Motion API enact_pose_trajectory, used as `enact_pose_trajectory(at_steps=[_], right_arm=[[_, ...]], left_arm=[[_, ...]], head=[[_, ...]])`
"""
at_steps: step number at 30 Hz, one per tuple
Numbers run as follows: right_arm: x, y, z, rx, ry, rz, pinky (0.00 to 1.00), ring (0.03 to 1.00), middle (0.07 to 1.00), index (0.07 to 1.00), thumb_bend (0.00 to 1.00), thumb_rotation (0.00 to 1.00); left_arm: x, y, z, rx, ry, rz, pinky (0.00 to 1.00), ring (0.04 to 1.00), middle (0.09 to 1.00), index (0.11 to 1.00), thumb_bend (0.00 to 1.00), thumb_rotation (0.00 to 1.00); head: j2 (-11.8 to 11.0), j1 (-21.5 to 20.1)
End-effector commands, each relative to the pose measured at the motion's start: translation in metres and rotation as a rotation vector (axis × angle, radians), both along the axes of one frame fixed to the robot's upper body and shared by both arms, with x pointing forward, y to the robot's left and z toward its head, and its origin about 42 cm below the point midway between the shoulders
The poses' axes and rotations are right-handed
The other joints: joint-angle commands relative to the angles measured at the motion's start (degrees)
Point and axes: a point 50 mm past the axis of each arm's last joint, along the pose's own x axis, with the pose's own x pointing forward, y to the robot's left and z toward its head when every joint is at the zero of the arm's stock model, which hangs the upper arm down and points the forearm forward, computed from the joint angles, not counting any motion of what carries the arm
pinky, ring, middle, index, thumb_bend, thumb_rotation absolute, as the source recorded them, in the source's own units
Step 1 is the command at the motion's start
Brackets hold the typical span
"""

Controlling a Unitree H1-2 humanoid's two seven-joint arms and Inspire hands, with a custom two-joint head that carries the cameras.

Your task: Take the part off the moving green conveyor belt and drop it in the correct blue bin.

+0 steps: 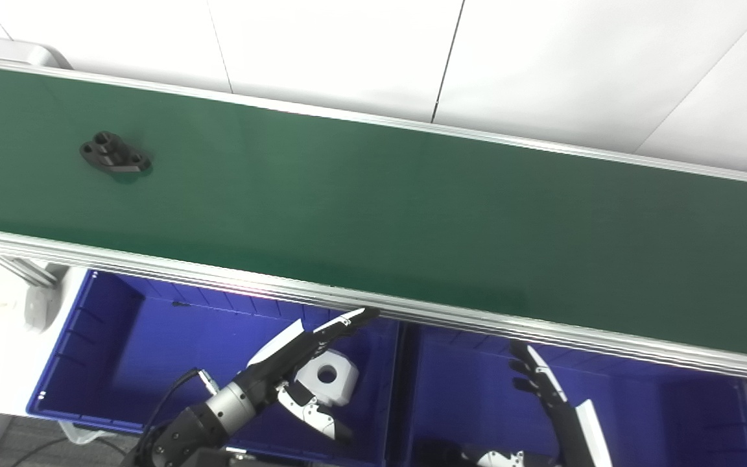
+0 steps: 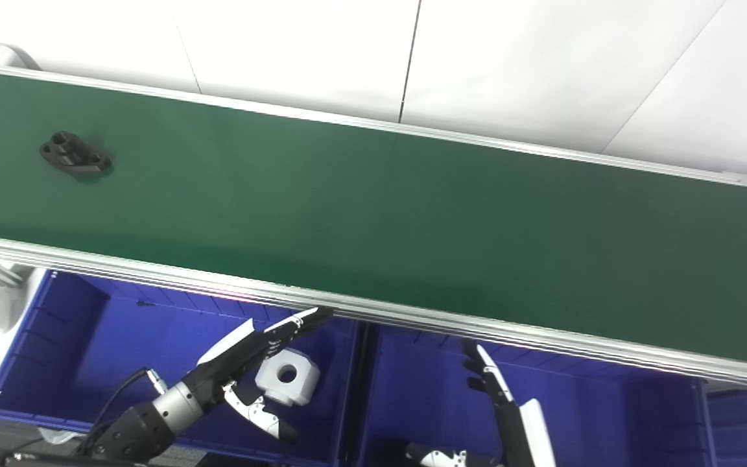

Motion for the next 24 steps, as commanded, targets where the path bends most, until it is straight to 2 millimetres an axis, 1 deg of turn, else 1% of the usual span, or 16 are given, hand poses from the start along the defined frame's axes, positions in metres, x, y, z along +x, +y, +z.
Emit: enact_pose_trajectory(at_steps=[1, 2, 4, 8, 10, 14, 17, 18, 19, 20, 24], right_arm=[[0.0, -0.003, 0.007, 0.011, -0.065, 0.0, 0.8, 0.873, 0.902, 0.909, 0.89, 0.23], [0.0, -0.004, 0.007, 0.014, -0.064, -0.005, 0.77, 0.856, 0.894, 0.903, 0.89, 0.22], [0.0, -0.005, 0.007, 0.024, -0.058, -0.017, 0.75, 0.839, 0.886, 0.897, 0.9, 0.21], [-0.002, -0.004, 0.008, 0.035, -0.052, -0.021, 0.76, 0.835, 0.881, 0.898, 0.91, 0.19], [-0.002, -0.003, 0.008, 0.043, -0.051, -0.019, 0.74, 0.826, 0.877, 0.9, 0.91, 0.18], [-0.002, 0.002, 0.005, 0.042, -0.051, -0.016, 0.76, 0.835, 0.882, 0.902, 0.91, 0.18], [-0.002, 0.005, 0.003, 0.057, -0.048, -0.014, 0.76, 0.837, 0.881, 0.9, 0.91, 0.18], [-0.002, 0.007, 0.002, 0.061, -0.048, -0.013, 0.76, 0.837, 0.882, 0.899, 0.92, 0.18], [-0.002, 0.008, 0.001, 0.063, -0.047, -0.013, 0.75, 0.832, 0.881, 0.899, 0.92, 0.18], [-0.002, 0.009, 0.0, 0.06, -0.049, -0.014, 0.75, 0.83, 0.88, 0.898, 0.92, 0.18], [-0.002, 0.014, -0.004, 0.057, -0.056, -0.012, 0.7, 0.803, 0.866, 0.89, 0.92, 0.19]], left_arm=[[0.003, -0.001, 0.007, -0.037, -0.051, 0.007, 0.99, 0.984, 0.985, 0.945, 0.9, 0.26], [0.003, -0.001, 0.007, -0.038, -0.049, 0.008, 0.99, 0.989, 0.989, 0.948, 0.89, 0.25], [0.002, -0.001, 0.007, -0.038, -0.047, 0.01, 0.99, 0.993, 0.994, 0.952, 0.89, 0.26], [0.0, 0.002, 0.006, -0.022, -0.048, 0.009, 0.98, 0.995, 0.999, 0.962, 0.89, 0.28], [-0.001, 0.004, 0.006, -0.018, -0.048, 0.012, 0.97, 0.993, 0.998, 0.962, 0.89, 0.28], [-0.001, 0.009, 0.005, -0.028, -0.035, 0.022, 0.98, 0.994, 0.995, 0.956, 0.88, 0.28], [-0.002, 0.013, 0.004, -0.031, -0.027, 0.029, 0.98, 0.996, 0.996, 0.954, 0.88, 0.28], [-0.002, 0.014, 0.004, -0.03, -0.024, 0.031, 0.98, 0.997, 0.997, 0.954, 0.88, 0.28], [-0.002, 0.015, 0.004, -0.03, -0.023, 0.032, 0.97, 0.995, 0.995, 0.954, 0.88, 0.28], [-0.002, 0.016, 0.003, -0.026, -0.023, 0.037, 0.97, 0.994, 0.995, 0.954, 0.88, 0.28], [-0.001, 0.02, 0.002, -0.012, -0.027, 0.063, 0.97, 0.979, 0.983, 0.937, 0.88, 0.26]], head=[[-0.5, -2.3], [-0.6, -2.5], [-0.6, -3.9], [-0.4, -4.3], [-0.3, -4.0], [-0.6, -3.8], [-1.2, -3.1], [-2.0, -2.3], [-2.0, -2.3], [-3.0, -1.3], [-4.4, 0.2]])
